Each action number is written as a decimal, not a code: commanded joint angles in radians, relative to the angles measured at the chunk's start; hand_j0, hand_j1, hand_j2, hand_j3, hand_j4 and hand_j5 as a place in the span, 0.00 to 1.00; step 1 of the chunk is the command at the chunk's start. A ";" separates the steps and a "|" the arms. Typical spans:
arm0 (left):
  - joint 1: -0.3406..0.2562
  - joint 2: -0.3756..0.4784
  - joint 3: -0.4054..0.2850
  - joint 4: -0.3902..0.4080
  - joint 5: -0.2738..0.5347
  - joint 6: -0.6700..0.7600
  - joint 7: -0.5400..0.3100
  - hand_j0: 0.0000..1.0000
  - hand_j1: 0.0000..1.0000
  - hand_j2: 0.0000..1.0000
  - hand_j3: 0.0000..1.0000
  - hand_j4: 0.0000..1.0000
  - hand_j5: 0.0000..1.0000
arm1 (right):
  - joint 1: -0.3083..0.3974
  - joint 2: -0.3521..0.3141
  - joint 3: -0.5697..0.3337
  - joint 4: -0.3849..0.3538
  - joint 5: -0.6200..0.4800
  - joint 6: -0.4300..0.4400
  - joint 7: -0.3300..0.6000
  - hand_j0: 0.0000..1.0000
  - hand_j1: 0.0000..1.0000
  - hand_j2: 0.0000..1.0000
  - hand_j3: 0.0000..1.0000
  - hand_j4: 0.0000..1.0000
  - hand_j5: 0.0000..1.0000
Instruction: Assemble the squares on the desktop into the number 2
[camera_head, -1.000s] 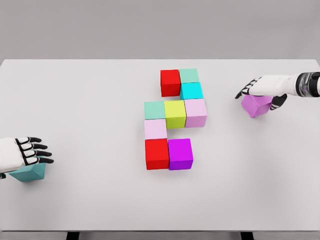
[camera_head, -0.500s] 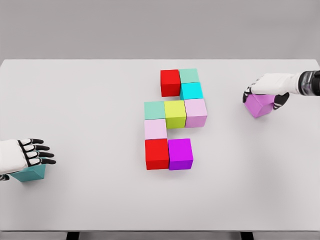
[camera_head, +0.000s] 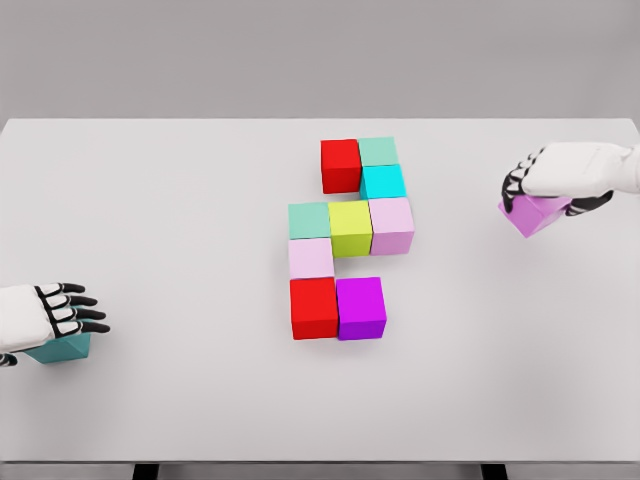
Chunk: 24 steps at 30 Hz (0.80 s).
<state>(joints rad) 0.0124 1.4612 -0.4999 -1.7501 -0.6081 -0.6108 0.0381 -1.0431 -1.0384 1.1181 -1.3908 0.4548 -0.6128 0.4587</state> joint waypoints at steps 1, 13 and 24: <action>0.000 -0.001 0.000 0.004 0.005 0.000 0.000 1.00 1.00 1.00 1.00 1.00 1.00 | 0.000 -0.051 0.000 -0.100 -0.005 0.002 0.000 0.59 0.59 0.59 0.59 0.59 0.59; 0.001 -0.001 -0.003 0.012 -0.016 0.000 0.000 0.97 0.97 0.97 0.97 0.97 0.97 | 0.011 -0.150 0.060 -0.372 -0.013 0.002 -0.006 0.59 0.59 0.59 0.59 0.59 0.59; 0.001 -0.001 -0.003 0.011 -0.025 0.000 0.000 0.53 0.53 0.53 0.53 0.53 0.53 | 0.037 -0.069 0.112 -0.376 -0.097 0.002 -0.009 0.59 0.59 0.59 0.59 0.59 0.59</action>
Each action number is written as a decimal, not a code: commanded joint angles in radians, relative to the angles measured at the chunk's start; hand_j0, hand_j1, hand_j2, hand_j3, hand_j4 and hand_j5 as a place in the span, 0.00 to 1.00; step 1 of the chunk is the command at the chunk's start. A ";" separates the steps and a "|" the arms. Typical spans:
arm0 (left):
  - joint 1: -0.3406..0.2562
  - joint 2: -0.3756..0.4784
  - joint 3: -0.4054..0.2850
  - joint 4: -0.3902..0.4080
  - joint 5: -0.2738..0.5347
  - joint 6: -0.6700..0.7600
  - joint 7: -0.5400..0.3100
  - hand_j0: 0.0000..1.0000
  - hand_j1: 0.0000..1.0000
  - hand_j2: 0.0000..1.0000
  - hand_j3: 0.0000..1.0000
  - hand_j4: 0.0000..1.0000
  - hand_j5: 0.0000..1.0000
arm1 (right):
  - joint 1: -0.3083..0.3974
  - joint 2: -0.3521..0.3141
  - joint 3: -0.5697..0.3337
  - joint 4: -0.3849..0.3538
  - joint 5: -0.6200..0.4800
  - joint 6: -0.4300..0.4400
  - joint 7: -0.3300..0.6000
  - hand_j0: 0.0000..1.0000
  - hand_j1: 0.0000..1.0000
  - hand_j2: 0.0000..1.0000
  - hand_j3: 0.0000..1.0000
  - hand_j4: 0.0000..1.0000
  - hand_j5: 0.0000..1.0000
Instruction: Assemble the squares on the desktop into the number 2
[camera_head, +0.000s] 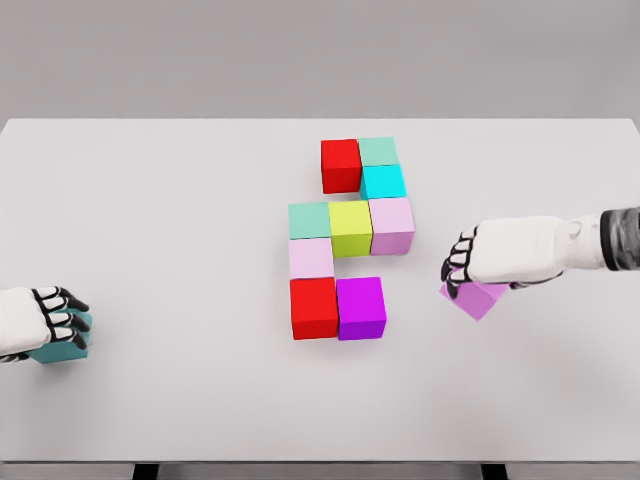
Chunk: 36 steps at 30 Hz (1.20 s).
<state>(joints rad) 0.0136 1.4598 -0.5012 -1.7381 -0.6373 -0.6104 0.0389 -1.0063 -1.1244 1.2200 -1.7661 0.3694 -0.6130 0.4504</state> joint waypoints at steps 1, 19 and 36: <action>0.000 0.001 0.000 -0.001 0.004 0.000 -0.001 0.52 0.52 0.52 0.52 0.52 0.52 | 0.002 0.023 0.012 -0.001 -0.012 0.002 -0.001 0.59 0.59 0.59 0.59 0.59 0.59; -0.014 -0.044 0.012 0.002 0.013 0.000 0.001 0.55 0.55 0.55 0.55 0.55 0.55 | 0.014 0.060 0.053 0.000 -0.001 0.002 0.008 0.96 0.96 0.96 0.96 0.96 0.96; -0.084 -0.111 0.023 0.011 0.010 0.000 -0.001 0.56 0.56 0.56 0.56 0.56 0.56 | 0.012 -0.008 -0.007 0.000 -0.088 0.002 -0.007 0.99 0.99 0.99 0.99 0.99 0.99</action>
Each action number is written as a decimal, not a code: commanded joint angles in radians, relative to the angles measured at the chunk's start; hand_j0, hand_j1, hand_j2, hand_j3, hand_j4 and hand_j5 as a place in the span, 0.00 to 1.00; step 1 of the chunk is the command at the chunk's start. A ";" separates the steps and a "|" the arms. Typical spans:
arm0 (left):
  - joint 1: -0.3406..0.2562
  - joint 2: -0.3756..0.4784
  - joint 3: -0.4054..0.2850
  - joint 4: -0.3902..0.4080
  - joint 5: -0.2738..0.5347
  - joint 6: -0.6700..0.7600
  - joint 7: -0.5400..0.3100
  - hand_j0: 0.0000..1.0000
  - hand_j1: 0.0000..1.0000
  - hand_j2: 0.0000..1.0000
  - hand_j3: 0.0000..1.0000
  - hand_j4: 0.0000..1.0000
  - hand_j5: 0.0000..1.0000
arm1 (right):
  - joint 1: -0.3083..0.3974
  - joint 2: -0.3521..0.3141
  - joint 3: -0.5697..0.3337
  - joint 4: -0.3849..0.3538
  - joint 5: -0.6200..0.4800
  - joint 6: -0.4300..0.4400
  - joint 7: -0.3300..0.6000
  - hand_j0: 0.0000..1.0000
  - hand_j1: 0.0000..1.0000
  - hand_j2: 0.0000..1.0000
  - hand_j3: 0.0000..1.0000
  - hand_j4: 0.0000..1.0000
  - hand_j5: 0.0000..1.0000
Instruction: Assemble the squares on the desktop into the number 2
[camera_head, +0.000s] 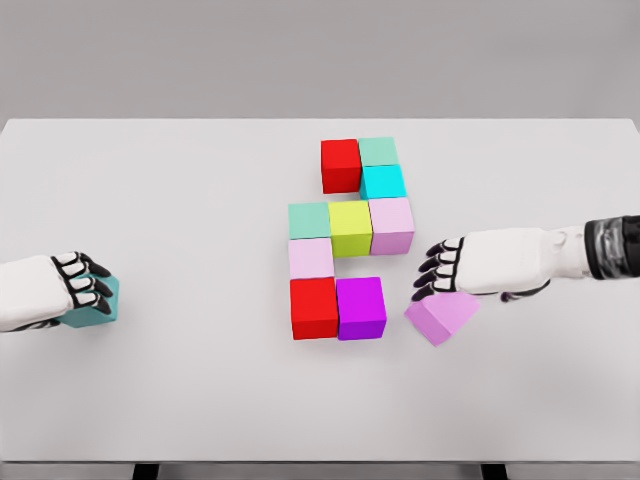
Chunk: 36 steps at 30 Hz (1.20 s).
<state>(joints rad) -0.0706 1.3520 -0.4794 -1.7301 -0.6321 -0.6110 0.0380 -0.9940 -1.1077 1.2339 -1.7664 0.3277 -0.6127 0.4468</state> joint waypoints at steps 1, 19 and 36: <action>-0.002 -0.008 0.001 0.004 0.005 0.000 0.000 0.56 0.56 0.56 0.56 0.56 0.56 | 0.000 -0.034 -0.036 -0.001 -0.067 0.002 -0.003 0.99 0.99 0.99 0.99 0.99 0.99; -0.109 -0.152 -0.001 0.095 -0.006 0.000 -0.046 0.57 0.57 0.57 0.57 0.57 0.57 | -0.012 -0.208 0.183 0.004 -0.122 0.002 -0.053 0.99 0.99 0.99 0.99 0.99 0.99; -0.242 -0.283 -0.015 0.187 -0.023 0.000 -0.118 0.58 0.58 0.58 0.58 0.58 0.58 | -0.037 -0.149 0.257 0.039 -0.130 0.002 -0.056 0.99 0.99 0.99 0.99 0.99 0.99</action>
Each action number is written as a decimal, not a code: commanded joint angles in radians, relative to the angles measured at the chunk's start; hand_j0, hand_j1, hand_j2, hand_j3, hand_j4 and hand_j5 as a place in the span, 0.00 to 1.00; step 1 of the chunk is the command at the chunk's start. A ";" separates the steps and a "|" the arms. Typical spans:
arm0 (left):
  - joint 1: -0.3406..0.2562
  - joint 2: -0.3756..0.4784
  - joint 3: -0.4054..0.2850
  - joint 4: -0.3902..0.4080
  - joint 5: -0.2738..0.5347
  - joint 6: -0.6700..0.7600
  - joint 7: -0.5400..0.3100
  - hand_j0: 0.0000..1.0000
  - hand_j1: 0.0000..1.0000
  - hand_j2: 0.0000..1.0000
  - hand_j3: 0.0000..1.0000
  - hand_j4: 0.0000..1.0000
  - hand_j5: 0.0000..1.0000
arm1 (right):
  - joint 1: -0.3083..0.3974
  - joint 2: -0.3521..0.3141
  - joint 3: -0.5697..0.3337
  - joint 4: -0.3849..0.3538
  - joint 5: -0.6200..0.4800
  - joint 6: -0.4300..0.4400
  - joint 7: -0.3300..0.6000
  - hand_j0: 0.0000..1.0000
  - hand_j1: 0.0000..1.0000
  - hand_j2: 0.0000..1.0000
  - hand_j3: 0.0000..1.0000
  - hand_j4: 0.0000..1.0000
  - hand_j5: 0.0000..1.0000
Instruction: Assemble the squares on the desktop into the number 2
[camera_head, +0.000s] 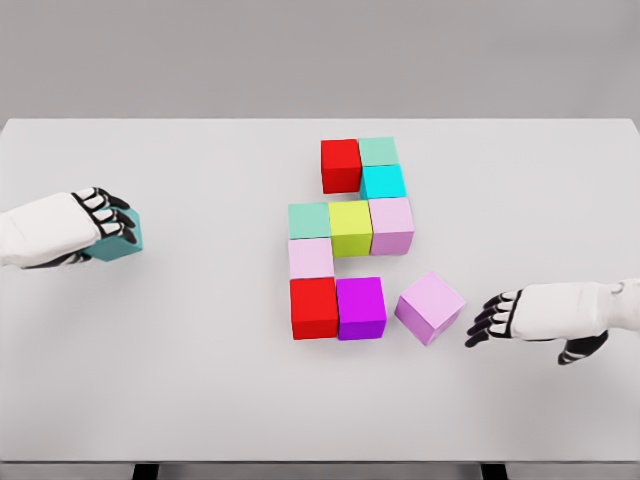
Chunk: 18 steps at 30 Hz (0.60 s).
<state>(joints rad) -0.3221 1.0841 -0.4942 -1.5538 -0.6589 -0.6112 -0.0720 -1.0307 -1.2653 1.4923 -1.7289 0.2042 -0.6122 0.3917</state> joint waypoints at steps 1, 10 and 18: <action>-0.003 -0.030 -0.006 0.014 0.004 0.000 -0.023 0.58 0.58 0.58 0.58 0.58 0.58 | 0.000 0.014 -0.006 0.002 -0.008 0.001 -0.001 0.99 0.99 0.99 0.99 0.99 0.99; -0.109 -0.133 -0.024 0.109 -0.042 0.000 -0.054 0.58 0.58 0.58 0.58 0.58 0.58 | 0.000 0.033 -0.038 0.043 -0.009 0.001 -0.022 0.99 0.99 0.99 0.99 0.99 0.99; -0.210 -0.220 -0.084 0.176 -0.070 0.000 -0.060 0.59 0.59 0.59 0.59 0.59 0.59 | 0.000 0.087 -0.063 0.121 -0.009 0.001 -0.024 0.99 0.99 0.99 0.99 0.99 0.99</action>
<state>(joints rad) -0.5460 0.8859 -0.5606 -1.3993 -0.7304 -0.6114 -0.1295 -1.0307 -1.1884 1.4448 -1.6260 0.2002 -0.6123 0.3700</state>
